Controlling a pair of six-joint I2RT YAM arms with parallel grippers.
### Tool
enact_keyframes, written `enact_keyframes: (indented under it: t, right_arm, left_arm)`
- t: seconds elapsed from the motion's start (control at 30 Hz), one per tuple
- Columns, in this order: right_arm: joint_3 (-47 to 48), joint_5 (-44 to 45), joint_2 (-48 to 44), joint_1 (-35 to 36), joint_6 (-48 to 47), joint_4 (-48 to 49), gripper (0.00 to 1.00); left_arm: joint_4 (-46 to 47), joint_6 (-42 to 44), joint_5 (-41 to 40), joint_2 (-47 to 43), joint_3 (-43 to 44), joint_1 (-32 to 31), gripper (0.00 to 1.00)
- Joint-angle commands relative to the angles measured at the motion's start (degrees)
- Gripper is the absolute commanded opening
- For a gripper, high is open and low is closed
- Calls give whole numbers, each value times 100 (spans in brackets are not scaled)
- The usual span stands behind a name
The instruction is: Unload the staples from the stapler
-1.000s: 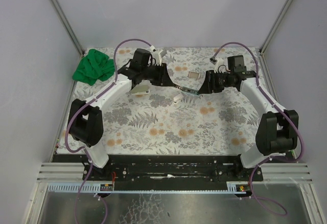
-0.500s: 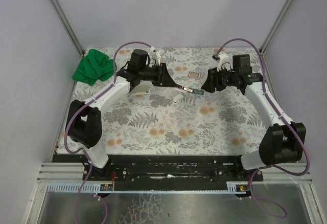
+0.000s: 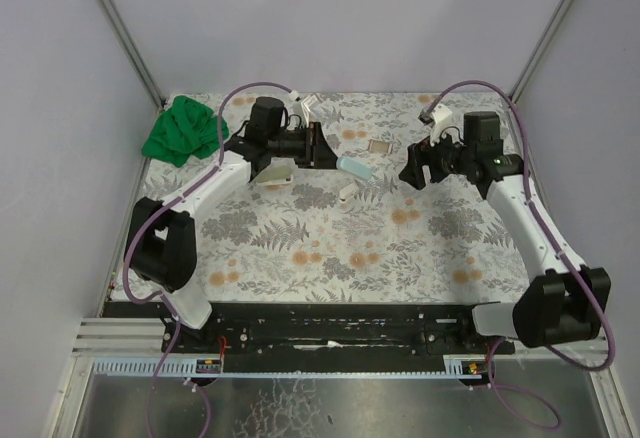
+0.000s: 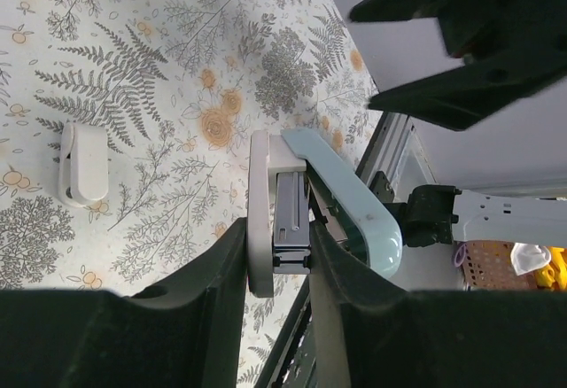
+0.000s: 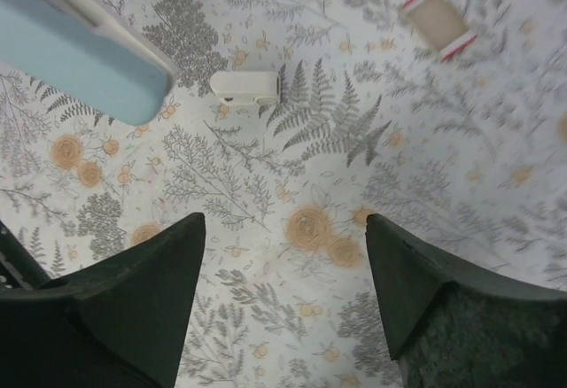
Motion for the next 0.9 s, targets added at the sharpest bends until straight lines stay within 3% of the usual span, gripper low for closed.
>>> enact_keyframes:
  t: [0.0,0.1,0.23,0.33,0.5,0.87]
  right_arm:
    - [254,-339,-808,1,-1104,459,83]
    - [209,-1178,-1223,5,-1471,595,100]
    - [57,-1537,-1409,139,-553,1658,99]
    - [147,-1208,-1179,483,-98,1907,99]
    - [207,-557,-793,1385,-527,1852,99]
    - [638,444,92,1816,-37,1628,99]
  left_arm:
    - [142,92,-70,-123,-51,27,1]
    - [-96,271,-341,-104,13,-21,1]
    - [-140,406,-555,-72,-60,-179,3]
    - [-174,524,-667,-46,-37,-356,3]
    - [-367,727,-780,-7,132,-570,4]
    - [-767,1185,-1661,123,323,-917,4]
